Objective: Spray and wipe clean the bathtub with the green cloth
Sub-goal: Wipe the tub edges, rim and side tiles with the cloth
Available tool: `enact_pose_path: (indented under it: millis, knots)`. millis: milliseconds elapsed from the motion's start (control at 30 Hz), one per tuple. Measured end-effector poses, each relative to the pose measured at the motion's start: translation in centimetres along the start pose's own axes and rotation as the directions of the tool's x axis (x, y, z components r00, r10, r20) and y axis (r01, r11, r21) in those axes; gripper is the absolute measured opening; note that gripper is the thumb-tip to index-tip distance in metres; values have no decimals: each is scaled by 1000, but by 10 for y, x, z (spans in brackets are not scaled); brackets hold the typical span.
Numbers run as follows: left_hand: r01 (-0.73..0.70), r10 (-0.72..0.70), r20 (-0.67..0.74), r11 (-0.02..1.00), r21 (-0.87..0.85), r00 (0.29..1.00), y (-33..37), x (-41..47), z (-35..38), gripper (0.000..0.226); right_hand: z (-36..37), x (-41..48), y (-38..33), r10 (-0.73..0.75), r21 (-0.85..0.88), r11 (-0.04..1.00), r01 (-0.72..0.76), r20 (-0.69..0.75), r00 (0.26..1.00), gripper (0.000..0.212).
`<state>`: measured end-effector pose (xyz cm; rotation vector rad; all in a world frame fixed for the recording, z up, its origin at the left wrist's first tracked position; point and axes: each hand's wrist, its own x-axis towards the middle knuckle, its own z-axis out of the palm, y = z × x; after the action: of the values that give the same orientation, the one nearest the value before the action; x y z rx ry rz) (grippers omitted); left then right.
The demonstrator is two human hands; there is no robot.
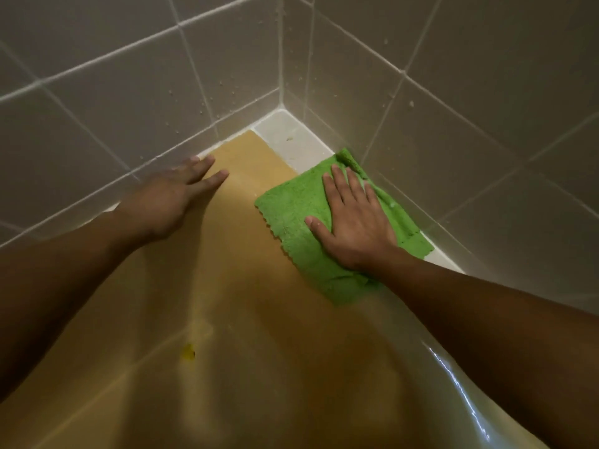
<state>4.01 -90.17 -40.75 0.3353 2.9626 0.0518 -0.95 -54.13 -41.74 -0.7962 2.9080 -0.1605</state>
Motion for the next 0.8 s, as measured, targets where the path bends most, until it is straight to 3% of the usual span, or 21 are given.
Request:
enact_pose_path:
  millis: [167,333,400,567,633,800]
  knots:
    - [-94,96,-96,995,26,991,-15,-12,14,121,-5,63,-13,-96,3,995,96,-6,995,84]
    - [-119,128,-104,989,85,986,-29,-40,20,128,-7,110,-27,-137,-13,990,137,-5,991,84]
    - [-142,149,-87,987,79,985,-42,-63,22,121,-8,124,-34,-145,-18,989,145,-6,989,85]
    - [-220,221,-19,975,42,975,-71,-107,32,77,-11,145,-45,-153,-15,988,152,-13,988,85]
    - [-247,248,-55,969,30,967,-76,-111,37,66,-11,145,-46,-150,-22,989,149,-16,989,84]
    - [-330,346,-159,936,122,925,-78,-106,41,73,-11,139,-46,-156,-45,987,155,-11,988,75]
